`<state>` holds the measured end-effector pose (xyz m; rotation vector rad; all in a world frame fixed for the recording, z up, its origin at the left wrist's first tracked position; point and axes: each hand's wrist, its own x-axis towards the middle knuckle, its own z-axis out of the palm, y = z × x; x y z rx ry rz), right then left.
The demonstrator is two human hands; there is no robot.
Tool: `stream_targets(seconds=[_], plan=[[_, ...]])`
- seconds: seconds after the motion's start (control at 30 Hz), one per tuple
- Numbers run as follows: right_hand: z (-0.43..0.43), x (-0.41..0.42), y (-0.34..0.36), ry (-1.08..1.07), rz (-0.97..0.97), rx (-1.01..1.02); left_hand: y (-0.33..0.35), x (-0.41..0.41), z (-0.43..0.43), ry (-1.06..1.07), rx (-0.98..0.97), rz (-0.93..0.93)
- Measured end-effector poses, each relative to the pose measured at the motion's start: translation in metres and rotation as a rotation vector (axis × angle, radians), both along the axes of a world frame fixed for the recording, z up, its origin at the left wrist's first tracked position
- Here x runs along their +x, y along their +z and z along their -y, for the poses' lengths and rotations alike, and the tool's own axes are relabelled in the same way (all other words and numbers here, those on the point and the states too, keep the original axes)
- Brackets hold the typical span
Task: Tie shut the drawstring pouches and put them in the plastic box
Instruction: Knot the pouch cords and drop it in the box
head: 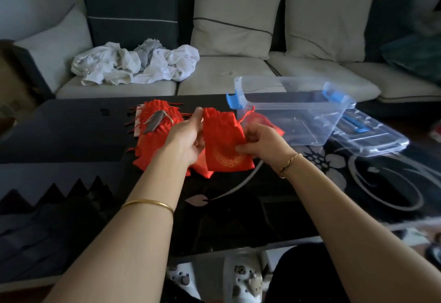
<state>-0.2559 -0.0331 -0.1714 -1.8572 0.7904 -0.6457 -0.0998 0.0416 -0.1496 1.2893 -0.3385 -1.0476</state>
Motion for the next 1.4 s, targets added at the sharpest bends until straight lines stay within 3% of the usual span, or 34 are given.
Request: stream_targets(seconds=[0.17, 0.4, 0.57, 0.9, 1.17, 1.4], plan=[[0.005, -0.025, -0.005, -0.072, -0.103, -0.114, -0.002, -0.023, 0.01, -0.081, -0.055, 0.014], [0.008, -0.033, -0.001, -0.222, 0.104, 0.274, -0.006, -0.032, 0.011, 0.054, -0.04, 0.202], [0.007, -0.035, 0.006, -0.207, 0.239, 0.366, -0.008, -0.032, 0.011, 0.055, -0.04, 0.26], [0.006, -0.03, 0.002, -0.182, -0.052, 0.067, -0.008, -0.03, 0.011, 0.072, -0.023, 0.31], [0.01, -0.041, 0.0, -0.273, 0.033, 0.19, -0.003, -0.027, 0.009, 0.19, -0.024, 0.296], [0.011, -0.05, 0.005, -0.38, 0.07, 0.177, -0.003, -0.02, 0.004, 0.116, 0.09, 0.569]])
